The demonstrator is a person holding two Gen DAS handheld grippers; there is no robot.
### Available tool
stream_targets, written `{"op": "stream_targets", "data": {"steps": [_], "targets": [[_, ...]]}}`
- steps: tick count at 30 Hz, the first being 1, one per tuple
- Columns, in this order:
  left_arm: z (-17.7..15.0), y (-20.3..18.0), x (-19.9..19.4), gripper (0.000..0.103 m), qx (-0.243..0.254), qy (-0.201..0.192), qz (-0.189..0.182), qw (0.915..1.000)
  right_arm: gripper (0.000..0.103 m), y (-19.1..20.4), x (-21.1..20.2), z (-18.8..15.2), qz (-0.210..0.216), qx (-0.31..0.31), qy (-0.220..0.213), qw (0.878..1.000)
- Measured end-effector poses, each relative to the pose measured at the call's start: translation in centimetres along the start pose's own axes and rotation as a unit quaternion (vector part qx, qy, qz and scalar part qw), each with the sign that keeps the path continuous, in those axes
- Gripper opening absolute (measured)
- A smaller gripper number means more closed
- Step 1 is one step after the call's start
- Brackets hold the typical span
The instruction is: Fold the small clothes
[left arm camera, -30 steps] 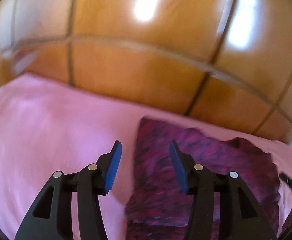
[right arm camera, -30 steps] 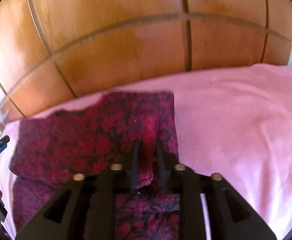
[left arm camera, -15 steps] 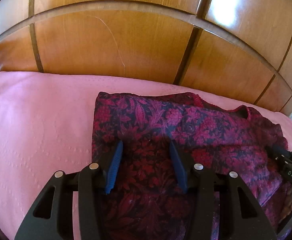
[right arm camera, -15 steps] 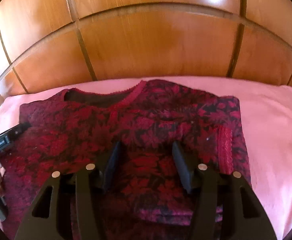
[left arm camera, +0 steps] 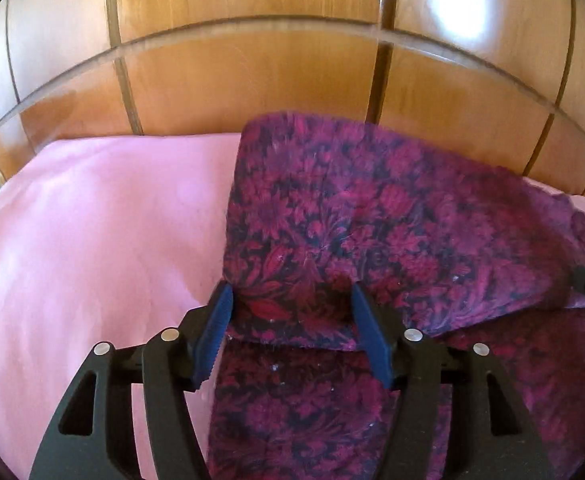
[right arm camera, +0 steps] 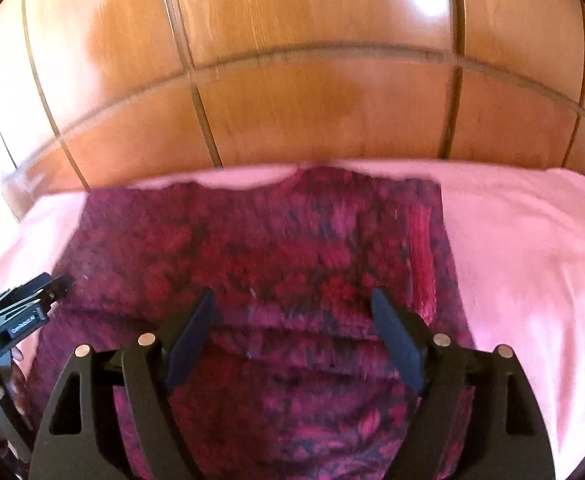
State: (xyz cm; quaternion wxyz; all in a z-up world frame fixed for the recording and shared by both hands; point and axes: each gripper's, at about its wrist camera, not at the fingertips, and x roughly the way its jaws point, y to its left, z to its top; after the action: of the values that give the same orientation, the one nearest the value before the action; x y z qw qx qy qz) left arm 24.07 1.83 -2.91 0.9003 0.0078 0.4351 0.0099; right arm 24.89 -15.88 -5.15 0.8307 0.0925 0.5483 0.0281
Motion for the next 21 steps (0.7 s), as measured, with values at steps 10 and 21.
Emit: {"op": "stream_targets", "data": {"steps": [10,21], "targets": [[-2.7,2.0,-6.3,0.069,-0.048,-0.009,-0.009,0.9988,0.094,0.7,-2.4,-0.4,-0.020,0.006,0.000,1.000],[-8.5,1.3,-12.5,0.069,-0.010,-0.030,-0.031,0.9990,0.095,-4.5,-8.8,-8.2,-0.033,0.066,0.035,0.997]]}}
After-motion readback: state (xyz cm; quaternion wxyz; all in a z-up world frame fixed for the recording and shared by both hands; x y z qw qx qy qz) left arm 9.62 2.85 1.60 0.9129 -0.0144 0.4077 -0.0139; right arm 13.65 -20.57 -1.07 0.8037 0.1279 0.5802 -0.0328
